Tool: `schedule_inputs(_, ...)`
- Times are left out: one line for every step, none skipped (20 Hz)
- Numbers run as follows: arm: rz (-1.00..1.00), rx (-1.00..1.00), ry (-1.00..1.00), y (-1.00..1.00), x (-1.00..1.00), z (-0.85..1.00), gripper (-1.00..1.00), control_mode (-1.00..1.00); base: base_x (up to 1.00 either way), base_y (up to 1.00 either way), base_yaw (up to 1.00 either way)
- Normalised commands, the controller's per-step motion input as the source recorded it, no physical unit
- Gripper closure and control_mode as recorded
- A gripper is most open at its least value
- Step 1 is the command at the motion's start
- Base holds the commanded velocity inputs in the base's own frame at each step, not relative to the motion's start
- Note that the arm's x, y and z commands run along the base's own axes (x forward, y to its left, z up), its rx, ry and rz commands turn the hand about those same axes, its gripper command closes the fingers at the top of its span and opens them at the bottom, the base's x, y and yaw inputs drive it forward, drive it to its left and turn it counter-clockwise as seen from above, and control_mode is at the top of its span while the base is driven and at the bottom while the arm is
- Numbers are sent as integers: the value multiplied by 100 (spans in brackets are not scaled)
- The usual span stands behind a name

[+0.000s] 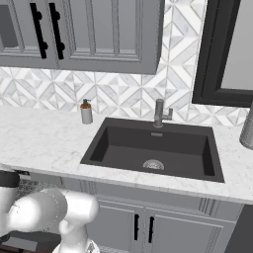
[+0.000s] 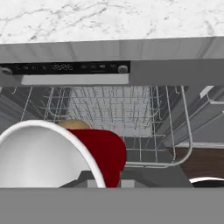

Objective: Pick up the cup and bowl from the counter, place them in the dishwasher, and close the dishwasher door.

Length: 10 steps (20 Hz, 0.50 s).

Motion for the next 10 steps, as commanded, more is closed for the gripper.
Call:
schedule_inputs(0, 8, -13, 0, 0, -74, 100, -100, 0, 0, 0)
schedule_inputs(0, 9, -13, 0, 0, -70, 100, -100, 0, 0, 0)
schedule_inputs(0, 9, -9, 0, 0, -56, 100, -100, 0, 0, 0)
schedule_inputs(0, 8, -8, 0, 0, -38, 100, -100, 0, 0, 0)
schedule_inputs(0, 7, -6, 0, 0, -26, 100, -100, 0, 0, 0)
schedule_inputs(0, 7, -3, 0, 0, -26, 100, -100, 0, 0, 0)
schedule_inputs(0, 6, -1, 0, 0, -29, 100, -100, 0, 0, 0)
schedule_inputs(0, 7, 0, 0, 0, -28, 100, -100, 0, 0, 0)
schedule_inputs(1, 7, 0, 0, 0, -25, 100, -100, 0, 0, 0)
schedule_inputs(2, 8, 0, 0, 0, -15, 100, -100, 0, 0, 0)
